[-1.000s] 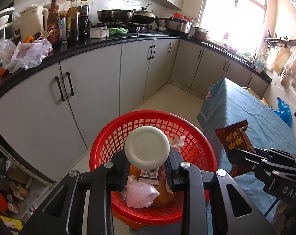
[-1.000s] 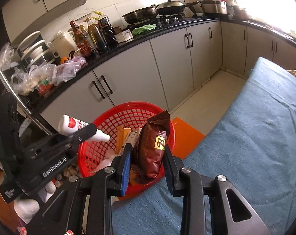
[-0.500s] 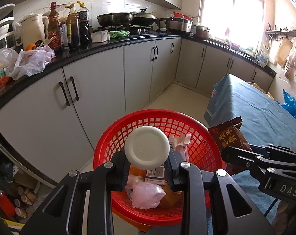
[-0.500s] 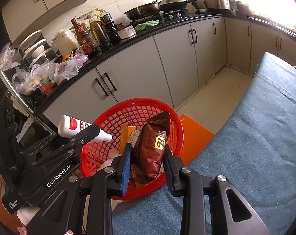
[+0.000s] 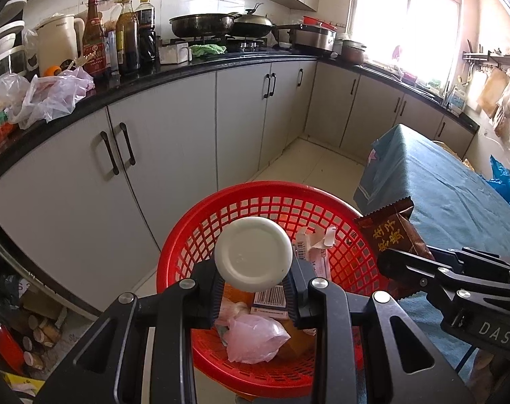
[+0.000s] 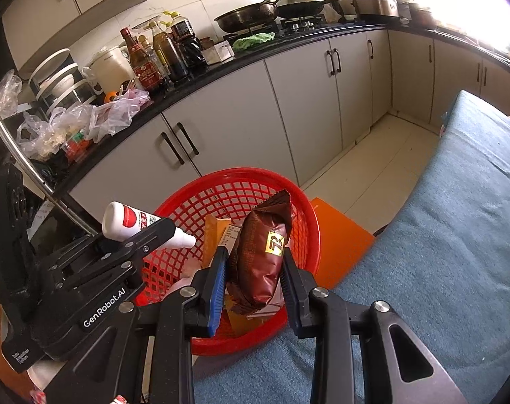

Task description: Collect trash

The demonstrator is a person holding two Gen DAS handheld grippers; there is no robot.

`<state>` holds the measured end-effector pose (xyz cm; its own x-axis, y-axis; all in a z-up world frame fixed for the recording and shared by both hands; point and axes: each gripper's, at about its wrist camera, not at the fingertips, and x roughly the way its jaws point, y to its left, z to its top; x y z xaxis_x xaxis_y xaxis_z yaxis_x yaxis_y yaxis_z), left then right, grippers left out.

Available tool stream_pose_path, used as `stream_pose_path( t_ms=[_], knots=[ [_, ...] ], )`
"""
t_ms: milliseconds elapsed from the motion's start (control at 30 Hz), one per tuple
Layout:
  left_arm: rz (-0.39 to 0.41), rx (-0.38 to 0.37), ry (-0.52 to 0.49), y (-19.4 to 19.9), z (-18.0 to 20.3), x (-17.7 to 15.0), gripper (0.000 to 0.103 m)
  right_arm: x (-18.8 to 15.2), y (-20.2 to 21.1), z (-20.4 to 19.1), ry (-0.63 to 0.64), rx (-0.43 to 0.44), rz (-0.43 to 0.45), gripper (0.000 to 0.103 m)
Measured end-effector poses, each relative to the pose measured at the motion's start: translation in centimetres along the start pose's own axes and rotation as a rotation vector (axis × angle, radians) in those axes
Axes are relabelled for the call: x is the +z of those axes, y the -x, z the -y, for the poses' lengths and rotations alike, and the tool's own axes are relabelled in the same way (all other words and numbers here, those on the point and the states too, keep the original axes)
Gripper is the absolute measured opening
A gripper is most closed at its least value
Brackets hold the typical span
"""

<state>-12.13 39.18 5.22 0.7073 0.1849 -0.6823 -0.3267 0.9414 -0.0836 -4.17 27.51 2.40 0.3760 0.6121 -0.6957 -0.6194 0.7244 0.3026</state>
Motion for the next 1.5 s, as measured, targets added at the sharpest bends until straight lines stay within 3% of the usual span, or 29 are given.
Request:
stream_pose_path(
  t_ms=[1100,1167,1233,1300,1500],
  knots=[
    [-0.028,-0.033,0.055,-1.9,-1.4,-0.1,0.029,0.2,-1.9,0.6,-0.019,-0.015,-0.019,0.034],
    [-0.022,-0.037,0.06,-1.7,-1.5,0.0,0.032,0.2,-1.7,0.6,-0.022,-0.014,-0.004,0.036],
    [-0.015,-0.048,0.071,-1.4,-1.7,0.1,0.055,0.4,-1.4,0.8,-0.036,0.0,0.005,0.044],
    [0.007,-0.057,0.083,-0.7,-1.8,0.2,0.063,0.5,-0.8,0.9,-0.047,0.005,0.019,0.048],
    [0.046,-0.068,0.092,1.6,-1.6,0.4,0.069,0.3,1.1,1.0,-0.05,-0.018,0.023,0.05]
  ],
)
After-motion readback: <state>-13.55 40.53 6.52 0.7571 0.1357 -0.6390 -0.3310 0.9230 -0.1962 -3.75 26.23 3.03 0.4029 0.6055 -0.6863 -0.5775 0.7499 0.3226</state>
